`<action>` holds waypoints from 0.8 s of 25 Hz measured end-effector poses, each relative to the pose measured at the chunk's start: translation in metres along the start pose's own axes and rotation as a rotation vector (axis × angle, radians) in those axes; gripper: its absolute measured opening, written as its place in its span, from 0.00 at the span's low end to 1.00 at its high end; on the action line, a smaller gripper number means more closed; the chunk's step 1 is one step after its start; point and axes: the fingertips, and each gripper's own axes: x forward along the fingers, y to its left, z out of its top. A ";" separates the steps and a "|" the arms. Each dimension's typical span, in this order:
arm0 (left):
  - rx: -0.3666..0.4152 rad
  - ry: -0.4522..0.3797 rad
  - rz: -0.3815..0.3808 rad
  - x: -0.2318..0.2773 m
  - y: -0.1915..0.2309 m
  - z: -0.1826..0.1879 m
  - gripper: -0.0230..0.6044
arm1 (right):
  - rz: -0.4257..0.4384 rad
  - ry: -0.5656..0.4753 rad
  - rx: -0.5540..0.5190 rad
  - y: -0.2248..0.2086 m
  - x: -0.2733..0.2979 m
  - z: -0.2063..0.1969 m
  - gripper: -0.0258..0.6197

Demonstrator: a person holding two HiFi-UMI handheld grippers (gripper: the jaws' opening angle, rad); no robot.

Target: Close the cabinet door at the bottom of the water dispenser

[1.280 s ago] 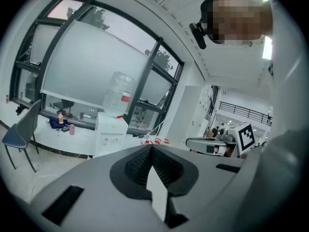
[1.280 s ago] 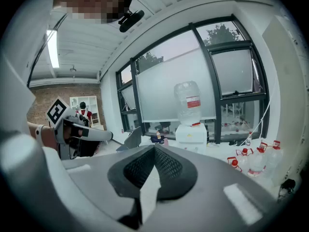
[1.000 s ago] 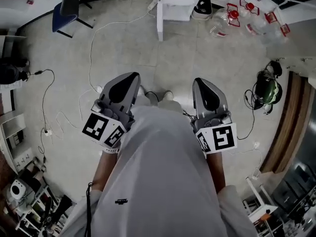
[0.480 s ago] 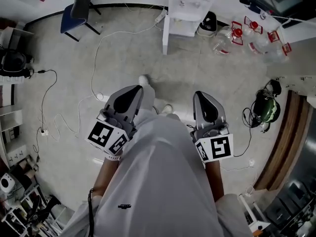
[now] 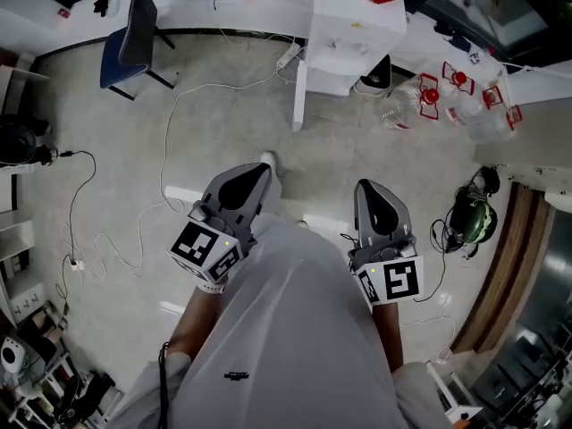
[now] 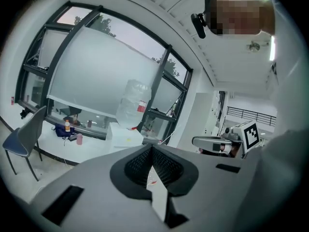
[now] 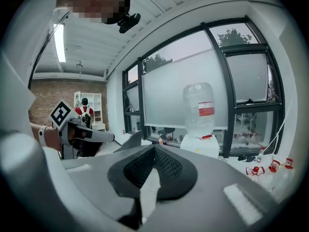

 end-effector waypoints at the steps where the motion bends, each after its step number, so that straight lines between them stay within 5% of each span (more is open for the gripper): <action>1: -0.006 -0.003 -0.003 0.006 0.013 0.006 0.05 | -0.011 0.004 0.003 -0.004 0.012 0.004 0.06; 10: -0.003 0.009 -0.070 0.065 0.102 0.058 0.05 | -0.094 0.048 0.043 -0.032 0.106 0.031 0.15; 20: 0.046 0.125 -0.219 0.144 0.136 0.072 0.05 | -0.195 0.080 0.047 -0.072 0.163 0.037 0.15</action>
